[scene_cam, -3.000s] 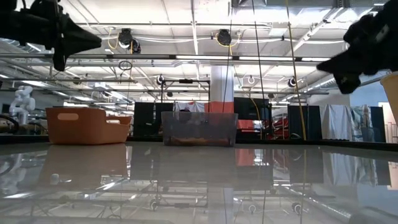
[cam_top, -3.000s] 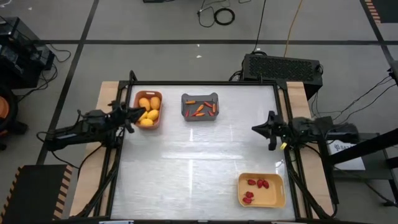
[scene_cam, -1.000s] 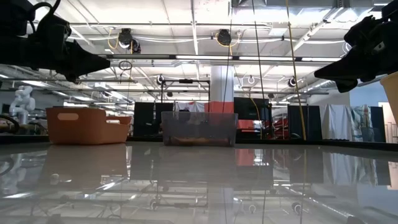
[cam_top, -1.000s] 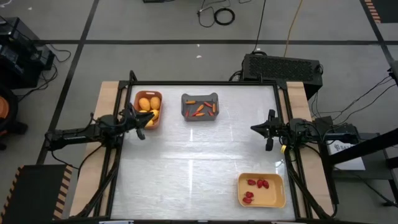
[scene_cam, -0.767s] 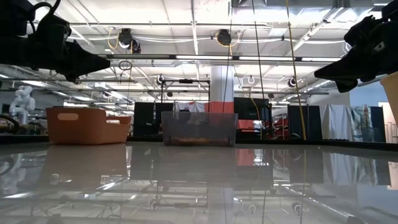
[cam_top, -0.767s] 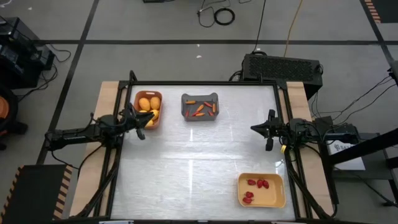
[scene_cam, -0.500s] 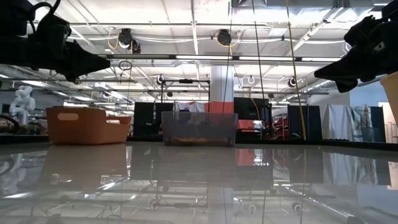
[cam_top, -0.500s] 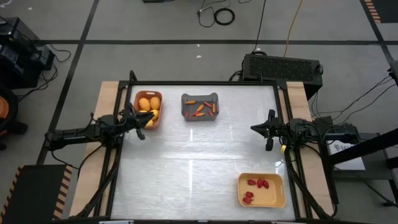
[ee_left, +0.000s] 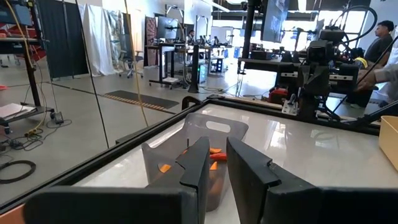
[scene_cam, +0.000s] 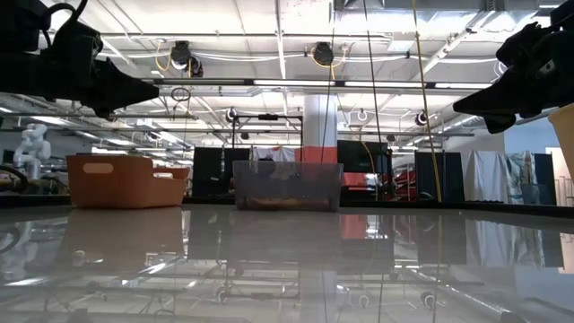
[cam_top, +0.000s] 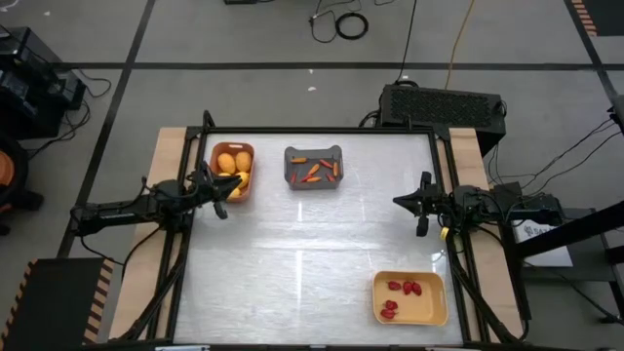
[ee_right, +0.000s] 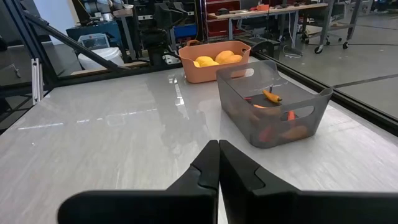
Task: Sort produce into baskets
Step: Return to Home Position
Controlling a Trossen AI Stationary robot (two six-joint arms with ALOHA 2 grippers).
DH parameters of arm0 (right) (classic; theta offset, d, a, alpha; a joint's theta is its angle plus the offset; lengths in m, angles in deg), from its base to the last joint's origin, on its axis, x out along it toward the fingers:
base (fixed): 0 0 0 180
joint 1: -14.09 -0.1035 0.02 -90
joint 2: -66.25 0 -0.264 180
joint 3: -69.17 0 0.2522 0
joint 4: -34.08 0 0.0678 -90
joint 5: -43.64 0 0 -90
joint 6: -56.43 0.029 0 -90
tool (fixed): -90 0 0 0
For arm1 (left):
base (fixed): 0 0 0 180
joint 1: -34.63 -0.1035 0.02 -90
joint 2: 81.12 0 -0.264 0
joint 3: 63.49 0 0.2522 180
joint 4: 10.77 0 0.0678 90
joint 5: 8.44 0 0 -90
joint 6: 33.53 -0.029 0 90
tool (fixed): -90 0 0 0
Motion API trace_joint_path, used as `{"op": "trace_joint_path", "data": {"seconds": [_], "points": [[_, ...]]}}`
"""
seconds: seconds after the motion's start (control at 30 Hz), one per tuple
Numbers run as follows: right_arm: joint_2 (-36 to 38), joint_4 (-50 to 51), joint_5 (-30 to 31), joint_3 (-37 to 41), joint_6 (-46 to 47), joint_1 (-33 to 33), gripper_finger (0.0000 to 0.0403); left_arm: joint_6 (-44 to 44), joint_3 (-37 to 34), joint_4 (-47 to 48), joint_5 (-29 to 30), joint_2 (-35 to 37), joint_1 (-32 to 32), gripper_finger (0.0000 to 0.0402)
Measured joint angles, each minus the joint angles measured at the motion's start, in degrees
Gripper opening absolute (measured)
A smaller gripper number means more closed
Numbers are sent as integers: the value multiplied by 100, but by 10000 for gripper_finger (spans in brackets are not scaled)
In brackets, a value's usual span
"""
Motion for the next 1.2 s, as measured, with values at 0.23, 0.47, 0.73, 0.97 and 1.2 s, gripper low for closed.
{"op": "trace_joint_path", "data": {"seconds": [0.23,0.47,0.73,0.97,1.2], "points": [[0,2,1,0,0,0,0,0,0,0,0,0,0,63],[0,0,-1,0,0,0,0,0,0,0,0,0,-1,63],[0,0,-1,0,0,0,0,0,-1,0,0,-2,1,63],[0,0,-1,0,-1,0,0,0,-2,0,0,-1,1,63],[0,1,-1,0,0,0,0,2,-2,0,0,0,-1,63]]}}
